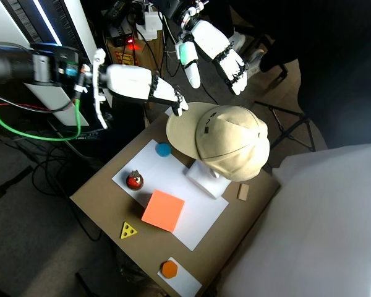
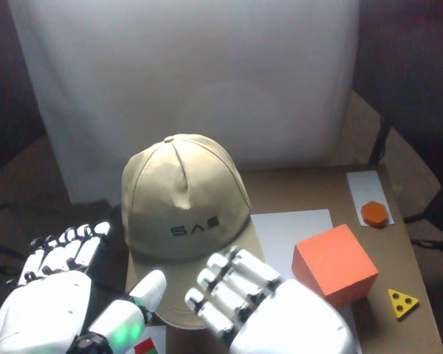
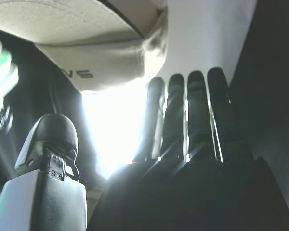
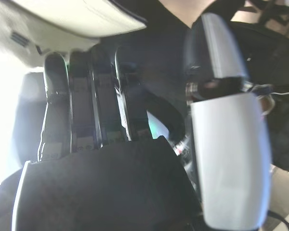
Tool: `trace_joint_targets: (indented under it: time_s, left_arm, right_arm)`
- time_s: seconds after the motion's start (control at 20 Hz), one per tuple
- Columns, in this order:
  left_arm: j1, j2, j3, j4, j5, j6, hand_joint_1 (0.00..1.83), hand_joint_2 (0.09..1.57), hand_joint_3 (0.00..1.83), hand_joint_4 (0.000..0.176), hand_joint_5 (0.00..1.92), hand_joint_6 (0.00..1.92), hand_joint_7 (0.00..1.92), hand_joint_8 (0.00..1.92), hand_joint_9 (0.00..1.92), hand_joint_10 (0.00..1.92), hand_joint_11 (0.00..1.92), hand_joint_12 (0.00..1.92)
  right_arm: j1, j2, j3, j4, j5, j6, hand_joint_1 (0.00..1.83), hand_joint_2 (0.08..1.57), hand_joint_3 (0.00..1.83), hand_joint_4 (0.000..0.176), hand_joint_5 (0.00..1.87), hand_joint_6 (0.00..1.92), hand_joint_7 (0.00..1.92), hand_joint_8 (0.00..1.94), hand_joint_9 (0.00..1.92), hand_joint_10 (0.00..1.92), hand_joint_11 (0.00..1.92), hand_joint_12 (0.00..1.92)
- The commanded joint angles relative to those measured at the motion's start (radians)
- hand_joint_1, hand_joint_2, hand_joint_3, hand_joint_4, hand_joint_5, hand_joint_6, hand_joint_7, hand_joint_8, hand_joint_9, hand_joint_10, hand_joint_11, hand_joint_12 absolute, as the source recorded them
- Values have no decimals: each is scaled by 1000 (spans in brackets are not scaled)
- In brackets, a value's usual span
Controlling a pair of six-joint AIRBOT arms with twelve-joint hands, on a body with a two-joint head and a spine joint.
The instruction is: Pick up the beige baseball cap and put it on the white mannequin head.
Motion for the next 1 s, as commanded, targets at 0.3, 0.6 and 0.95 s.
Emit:
trace_joint_targets:
  time_s: [0.3,0.6,0.95]
  left_arm:
    - [-70,53,-83,-41,-130,159,0,1141,1,0,183,2,169,2,149,1,0,512]
    - [-299,111,-251,-268,-127,552,0,1144,1,0,198,4,172,3,163,7,0,534]
    - [-518,124,-376,-473,-144,799,367,1205,2,0,850,3,904,62,843,360,502,1225]
  right_arm:
    - [225,347,-239,441,-48,-22,501,920,0,58,186,0,146,0,102,0,0,613]
    - [298,603,-310,547,-299,22,511,932,0,58,227,9,193,9,155,12,0,730]
    - [244,549,-241,601,-439,113,731,1095,4,0,892,606,846,892,750,1527,761,1809]
